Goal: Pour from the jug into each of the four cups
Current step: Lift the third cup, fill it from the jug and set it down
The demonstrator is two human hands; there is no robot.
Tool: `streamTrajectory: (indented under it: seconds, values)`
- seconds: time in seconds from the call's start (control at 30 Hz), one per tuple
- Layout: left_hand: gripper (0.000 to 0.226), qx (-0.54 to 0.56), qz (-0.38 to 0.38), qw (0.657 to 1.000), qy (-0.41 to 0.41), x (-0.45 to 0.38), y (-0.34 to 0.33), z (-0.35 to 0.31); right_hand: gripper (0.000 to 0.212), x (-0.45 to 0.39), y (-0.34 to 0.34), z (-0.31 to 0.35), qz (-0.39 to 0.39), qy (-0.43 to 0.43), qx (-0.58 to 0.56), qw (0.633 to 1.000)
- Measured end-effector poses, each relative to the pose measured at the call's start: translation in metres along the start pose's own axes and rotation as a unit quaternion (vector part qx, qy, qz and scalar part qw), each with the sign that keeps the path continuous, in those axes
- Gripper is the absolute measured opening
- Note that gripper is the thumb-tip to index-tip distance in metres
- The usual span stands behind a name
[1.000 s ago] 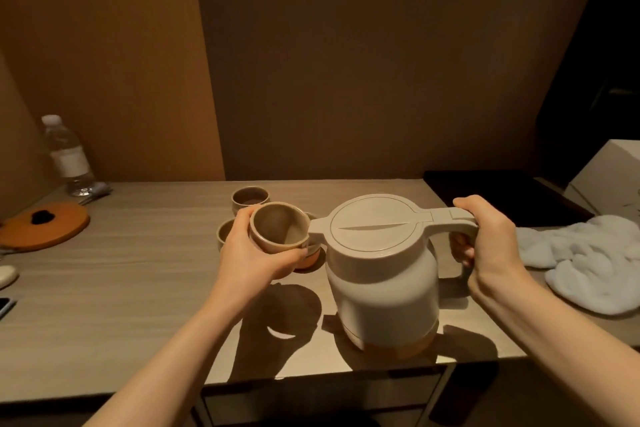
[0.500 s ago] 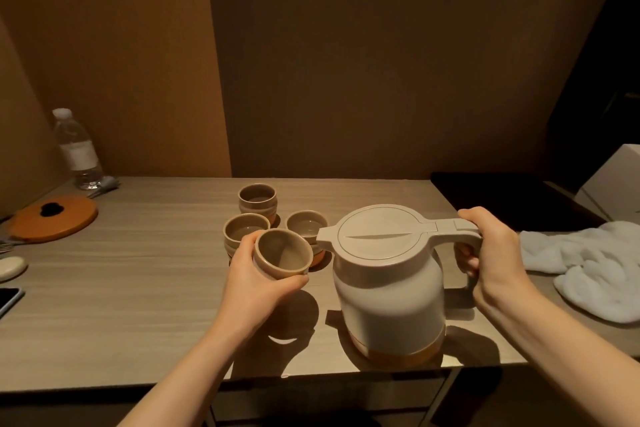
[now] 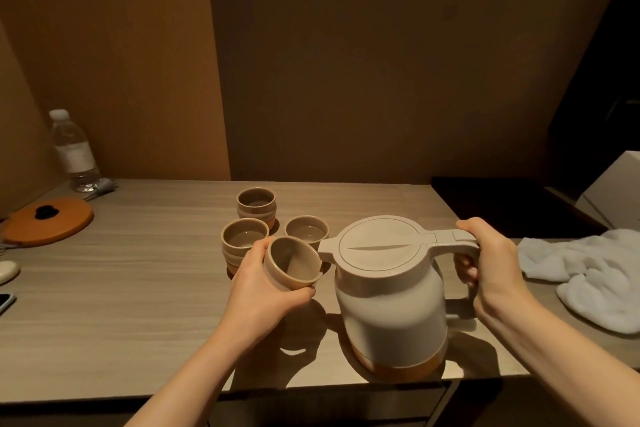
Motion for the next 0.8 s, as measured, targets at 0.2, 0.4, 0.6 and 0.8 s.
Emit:
streamTrajectory:
  seconds: [0.2,0.4,0.6,0.8]
  values:
    - [0.088,-0.022,0.001,1.0,-0.005,-0.001,0.002,0.002,0.039,-0.006,-0.002,0.001,0.012,0.006,0.02,1.0]
    - [0.092,-0.066,-0.009,0.998,-0.005,-0.005,0.008,0.002,0.038,-0.012,-0.006,0.003,0.02,0.009,0.055,0.998]
    - [0.091,-0.078,-0.005,0.997,-0.005,-0.01,0.012,0.0,0.036,-0.014,-0.01,0.005,0.022,0.003,0.069,0.997]
    - [0.093,-0.145,0.016,0.989,-0.013,-0.01,0.01,-0.005,0.035,-0.015,-0.012,0.006,0.027,0.0,0.072,0.997]
Point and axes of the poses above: each hand's wrist, its own x-axis away from the middle knuckle, its own y-axis out of the back of the hand, z = x × y, the point moved 4 cm from there along -x, towards the middle knuckle, and after that the axes turned 12 degrees about z, right-handed, at the moved point
